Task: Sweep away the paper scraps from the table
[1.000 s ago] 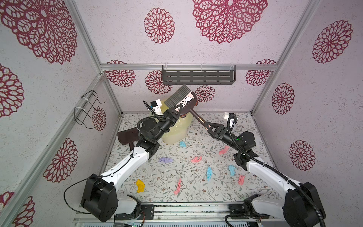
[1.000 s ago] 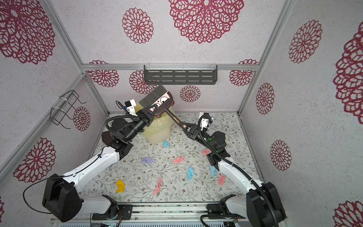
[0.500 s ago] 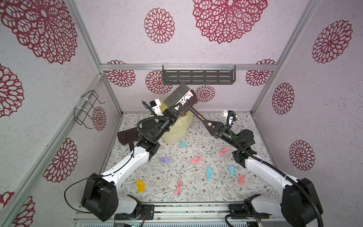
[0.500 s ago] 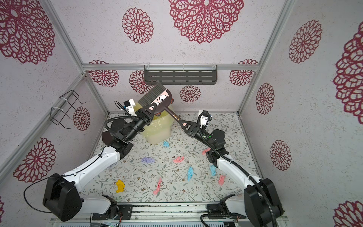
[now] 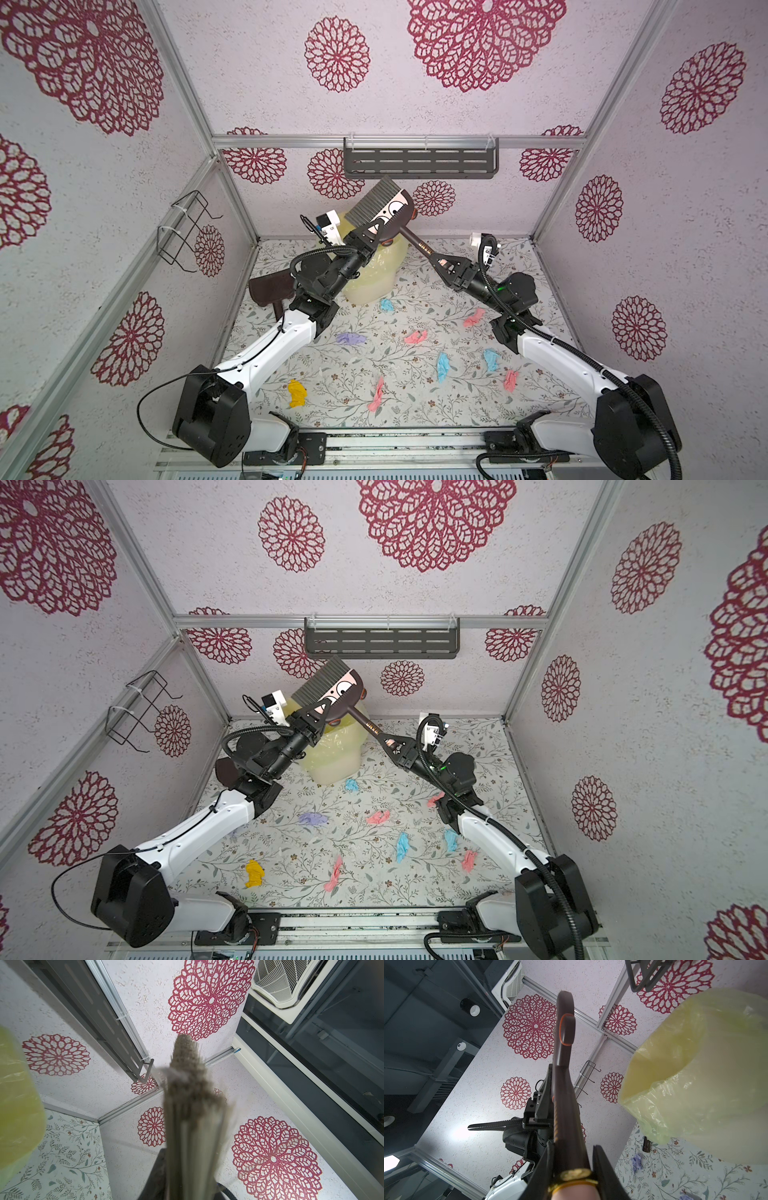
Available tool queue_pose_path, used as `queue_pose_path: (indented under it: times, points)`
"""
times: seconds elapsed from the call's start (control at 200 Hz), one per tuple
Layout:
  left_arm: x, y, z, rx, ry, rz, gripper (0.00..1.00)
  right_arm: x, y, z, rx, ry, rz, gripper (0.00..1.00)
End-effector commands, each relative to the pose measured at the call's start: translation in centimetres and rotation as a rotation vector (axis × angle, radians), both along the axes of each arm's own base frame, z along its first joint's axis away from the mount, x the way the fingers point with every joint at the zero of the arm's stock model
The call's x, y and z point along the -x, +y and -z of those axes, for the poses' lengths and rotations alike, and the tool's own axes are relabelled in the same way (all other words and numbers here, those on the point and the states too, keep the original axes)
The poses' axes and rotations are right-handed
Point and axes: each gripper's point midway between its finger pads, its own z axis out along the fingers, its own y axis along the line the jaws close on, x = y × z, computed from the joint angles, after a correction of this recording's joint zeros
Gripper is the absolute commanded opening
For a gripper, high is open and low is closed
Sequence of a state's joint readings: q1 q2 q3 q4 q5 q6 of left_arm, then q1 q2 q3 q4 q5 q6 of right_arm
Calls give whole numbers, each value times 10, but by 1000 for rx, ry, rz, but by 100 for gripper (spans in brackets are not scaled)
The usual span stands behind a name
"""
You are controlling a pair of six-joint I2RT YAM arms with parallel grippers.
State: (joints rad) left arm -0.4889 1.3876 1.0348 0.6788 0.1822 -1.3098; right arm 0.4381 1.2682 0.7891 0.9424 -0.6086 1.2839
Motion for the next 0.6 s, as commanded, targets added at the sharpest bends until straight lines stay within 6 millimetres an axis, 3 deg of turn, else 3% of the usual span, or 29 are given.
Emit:
queue_pose_path:
  times: [0.0,0.395,0.49,0.57,0.595]
  points:
    - [7,-17,8,-63,-5,69,0,17,-1,-43,-45,-142,-32,0]
    - [10,-34,15,-78,18,130,0,17,-1,-48,-53,-160,-27,25]
    - [10,-34,15,-78,18,129,0,16,-1,-49,-56,-161,-24,21]
    - [10,-35,16,-87,21,134,0,16,-1,-50,-61,-162,-24,0]
    - [10,-35,17,-89,24,133,0,16,-1,-50,-61,-161,-24,0]
